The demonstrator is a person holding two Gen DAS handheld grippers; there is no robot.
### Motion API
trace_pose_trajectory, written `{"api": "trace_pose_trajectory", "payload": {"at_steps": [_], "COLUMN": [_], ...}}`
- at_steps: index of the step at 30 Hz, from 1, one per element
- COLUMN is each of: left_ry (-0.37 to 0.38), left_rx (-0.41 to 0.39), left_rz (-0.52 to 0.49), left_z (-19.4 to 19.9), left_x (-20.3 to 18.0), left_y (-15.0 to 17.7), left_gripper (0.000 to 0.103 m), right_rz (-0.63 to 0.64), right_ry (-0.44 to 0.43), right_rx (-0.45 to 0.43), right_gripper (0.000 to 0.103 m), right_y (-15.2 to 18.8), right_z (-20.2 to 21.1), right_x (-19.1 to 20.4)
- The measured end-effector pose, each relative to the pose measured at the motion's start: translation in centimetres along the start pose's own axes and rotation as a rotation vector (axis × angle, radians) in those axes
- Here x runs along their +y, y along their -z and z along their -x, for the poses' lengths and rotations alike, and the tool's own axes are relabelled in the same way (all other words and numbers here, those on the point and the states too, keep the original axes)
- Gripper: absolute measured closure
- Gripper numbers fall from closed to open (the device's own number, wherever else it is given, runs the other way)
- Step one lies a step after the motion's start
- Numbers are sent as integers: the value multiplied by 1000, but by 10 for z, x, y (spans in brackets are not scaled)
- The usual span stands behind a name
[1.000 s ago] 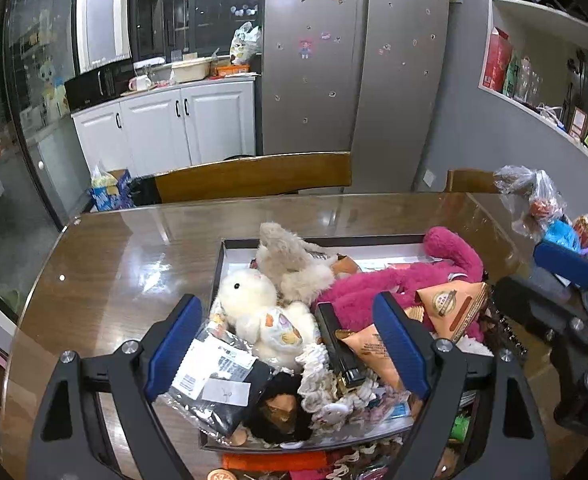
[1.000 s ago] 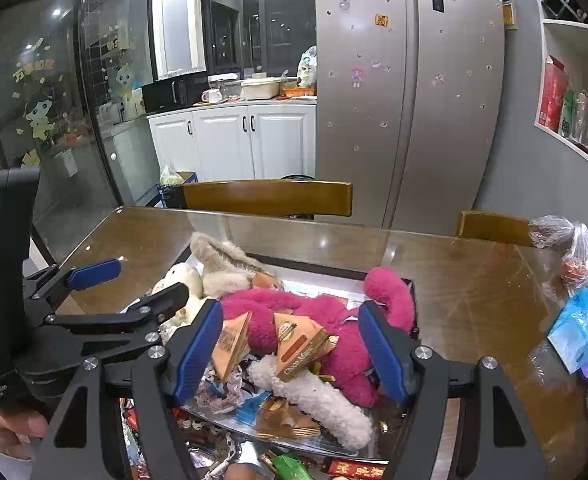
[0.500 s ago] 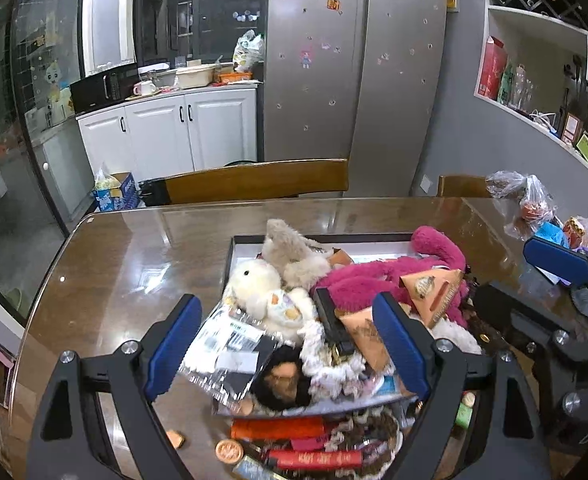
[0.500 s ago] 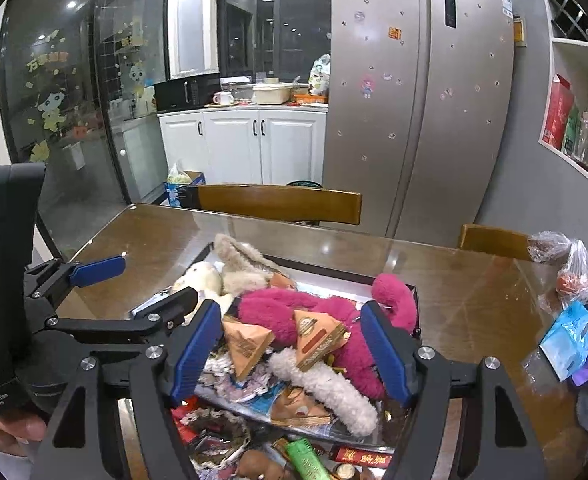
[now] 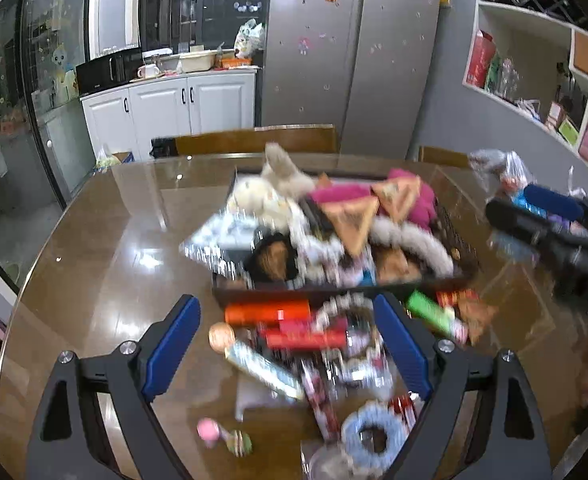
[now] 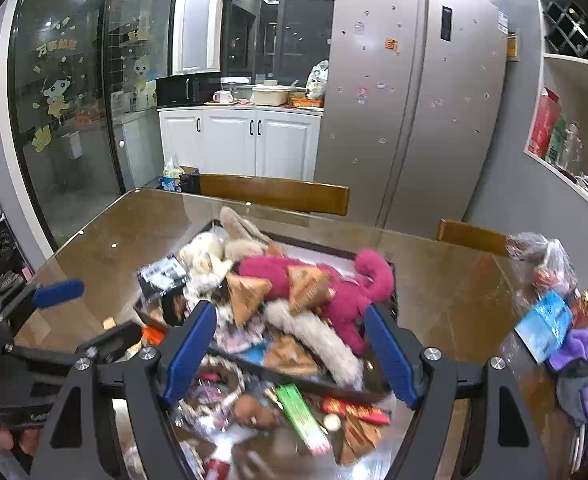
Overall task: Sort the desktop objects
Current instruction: 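Move both grippers back toward the loose items on the table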
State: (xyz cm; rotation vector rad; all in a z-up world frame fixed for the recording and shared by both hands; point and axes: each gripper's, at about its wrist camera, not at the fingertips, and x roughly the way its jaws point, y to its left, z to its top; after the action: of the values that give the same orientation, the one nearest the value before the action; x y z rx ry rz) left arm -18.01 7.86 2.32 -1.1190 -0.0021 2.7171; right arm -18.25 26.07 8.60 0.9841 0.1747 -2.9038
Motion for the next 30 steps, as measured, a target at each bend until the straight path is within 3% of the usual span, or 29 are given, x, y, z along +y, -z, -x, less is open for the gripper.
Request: {"api": "trace_pose_trajectory", "payload": {"at_steps": [7, 12, 17, 21, 30], "left_ry": [27, 6, 39, 45, 61], "left_rx": [39, 63, 79, 98, 132], "left_rz": [44, -7, -2, 0, 8], "left_z": [18, 23, 19, 12, -5], "left_x": [-15, -30, -38, -39, -40], "left_y": [70, 93, 105, 108, 105], "left_gripper": [13, 13, 13, 13, 13], "right_rz": [-54, -75, -122, -145, -157], "right_ry": [3, -11, 8, 30, 32], "right_rx": [-11, 34, 55, 121, 170], "right_gripper": [24, 24, 24, 24, 24], "right_y": [51, 87, 106, 124, 135], "right_z": [30, 33, 31, 13, -14], "right_x": [-26, -35, -51, -63, -72]}}
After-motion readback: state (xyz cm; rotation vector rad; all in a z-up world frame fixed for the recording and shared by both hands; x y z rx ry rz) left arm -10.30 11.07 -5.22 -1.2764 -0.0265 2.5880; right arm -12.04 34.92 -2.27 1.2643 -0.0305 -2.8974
